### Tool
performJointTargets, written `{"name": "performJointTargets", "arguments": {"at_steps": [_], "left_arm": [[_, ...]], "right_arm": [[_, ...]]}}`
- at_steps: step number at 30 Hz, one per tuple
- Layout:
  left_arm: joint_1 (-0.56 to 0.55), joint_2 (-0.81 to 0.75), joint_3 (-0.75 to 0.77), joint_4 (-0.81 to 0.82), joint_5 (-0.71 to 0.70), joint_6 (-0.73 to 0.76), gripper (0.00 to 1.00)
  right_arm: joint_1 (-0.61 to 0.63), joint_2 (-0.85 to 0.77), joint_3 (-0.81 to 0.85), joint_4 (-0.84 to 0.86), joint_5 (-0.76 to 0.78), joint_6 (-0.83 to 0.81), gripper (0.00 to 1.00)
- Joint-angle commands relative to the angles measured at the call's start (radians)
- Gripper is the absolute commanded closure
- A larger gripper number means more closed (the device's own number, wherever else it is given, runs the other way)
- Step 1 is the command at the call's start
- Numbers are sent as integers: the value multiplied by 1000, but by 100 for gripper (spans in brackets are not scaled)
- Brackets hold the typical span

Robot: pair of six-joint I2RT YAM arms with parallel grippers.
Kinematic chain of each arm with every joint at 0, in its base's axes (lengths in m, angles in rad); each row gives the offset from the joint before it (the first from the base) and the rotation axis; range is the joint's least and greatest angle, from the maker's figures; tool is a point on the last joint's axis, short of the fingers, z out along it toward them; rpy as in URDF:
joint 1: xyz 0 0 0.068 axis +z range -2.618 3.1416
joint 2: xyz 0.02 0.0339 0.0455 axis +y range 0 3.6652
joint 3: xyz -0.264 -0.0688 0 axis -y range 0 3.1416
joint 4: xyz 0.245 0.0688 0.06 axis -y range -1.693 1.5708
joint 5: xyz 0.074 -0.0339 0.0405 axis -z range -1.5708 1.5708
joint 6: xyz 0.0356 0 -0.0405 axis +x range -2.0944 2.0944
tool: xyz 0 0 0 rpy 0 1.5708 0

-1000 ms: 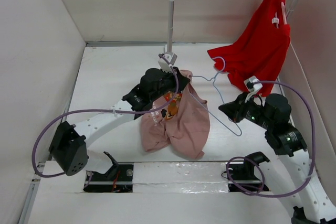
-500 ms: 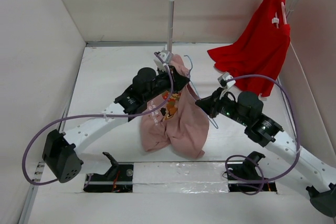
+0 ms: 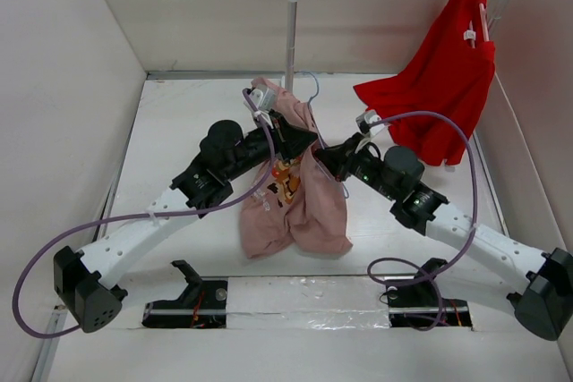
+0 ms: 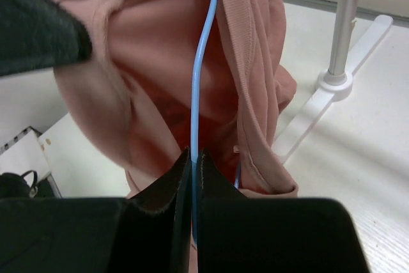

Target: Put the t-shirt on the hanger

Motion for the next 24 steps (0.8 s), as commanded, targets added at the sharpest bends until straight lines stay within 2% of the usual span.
{"name": "performJointTargets", "arguments": {"at_steps": [1, 5, 6, 7, 10, 13, 17, 24], "left_arm": [[-6, -8, 35, 10, 57, 4, 100], [-6, -3, 41, -36, 25, 16, 100], [-6, 1, 47, -54, 18, 21, 96], [-6, 0, 47, -70, 11, 24, 83], [-6, -6, 52, -80, -14, 32, 63], [-6, -14, 76, -103, -51, 43, 49], [-6, -63, 96, -85, -173, 38, 39], [-6, -37, 118, 2, -295, -75, 34]], "right_arm": [[-20, 47, 30, 249, 18, 12, 100], [-3, 10, -39, 418, 30, 46, 100], [-3, 0, -71, 441, 47, 46, 100], [10, -13, -88, 486, 65, 46, 100], [20, -79, -157, 552, 134, 50, 100], [20, -143, -200, 569, 176, 50, 100], [20, -217, -229, 552, 194, 43, 100], [20, -313, -283, 524, 197, 35, 100]]}}
